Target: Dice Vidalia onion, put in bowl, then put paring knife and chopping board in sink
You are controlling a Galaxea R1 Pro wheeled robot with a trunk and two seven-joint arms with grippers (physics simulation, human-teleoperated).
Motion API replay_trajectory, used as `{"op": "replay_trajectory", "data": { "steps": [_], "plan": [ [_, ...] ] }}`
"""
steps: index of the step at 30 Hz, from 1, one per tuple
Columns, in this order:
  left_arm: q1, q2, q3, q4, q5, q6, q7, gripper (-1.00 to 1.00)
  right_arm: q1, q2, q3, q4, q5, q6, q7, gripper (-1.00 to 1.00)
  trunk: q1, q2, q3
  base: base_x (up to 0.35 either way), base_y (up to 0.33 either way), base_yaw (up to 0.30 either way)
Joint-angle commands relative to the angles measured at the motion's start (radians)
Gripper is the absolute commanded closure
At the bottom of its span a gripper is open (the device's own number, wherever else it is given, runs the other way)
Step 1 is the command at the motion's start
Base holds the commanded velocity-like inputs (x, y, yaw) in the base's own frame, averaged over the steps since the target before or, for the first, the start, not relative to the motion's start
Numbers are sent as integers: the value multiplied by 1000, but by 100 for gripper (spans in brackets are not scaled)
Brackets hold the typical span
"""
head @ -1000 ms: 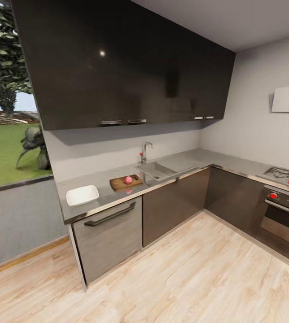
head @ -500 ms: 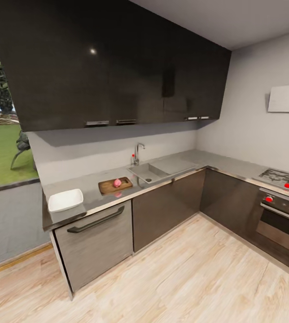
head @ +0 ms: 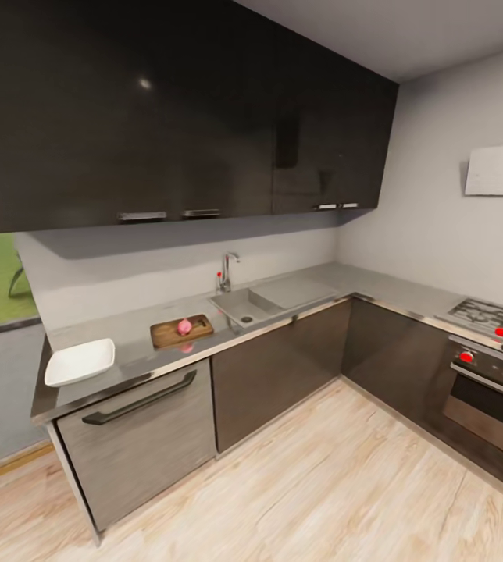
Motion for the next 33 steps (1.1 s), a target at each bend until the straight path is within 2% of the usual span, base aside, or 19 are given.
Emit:
{"op": "replay_trajectory", "data": {
  "steps": [1,3,8,26,30,33],
  "plan": [
    [1,-2,8,-2,-7,-1,-6,-100,1,-1,-3,-2,11,0,-8,100,1,0,0,234,-229,0],
    [1,-2,8,-2,-7,-1,-6,-100,-2,1,-33,-4,43,0,-8,100,1,0,0,234,-229,0],
    [1,-2,8,-2,-7,-1,-6,-100,-11,3,-45,-3,71,0,-8,100,1,0,0,234,-229,0],
    [1,-1,8,7,-7,-1,-6,-100,-12,15,-42,11,76,-1,-7,100,1,0,0,234,-229,0],
    [1,0,8,7,-7,-1,-6,-100,-12,40,-42,11,76,0,-6,100,1,0,0,222,-217,0],
    [1,0,8,7,-6,-2,-6,-100,-12,49,-42,-1,76,-5,-1,100,1,0,0,91,-89,0]
  ]
}}
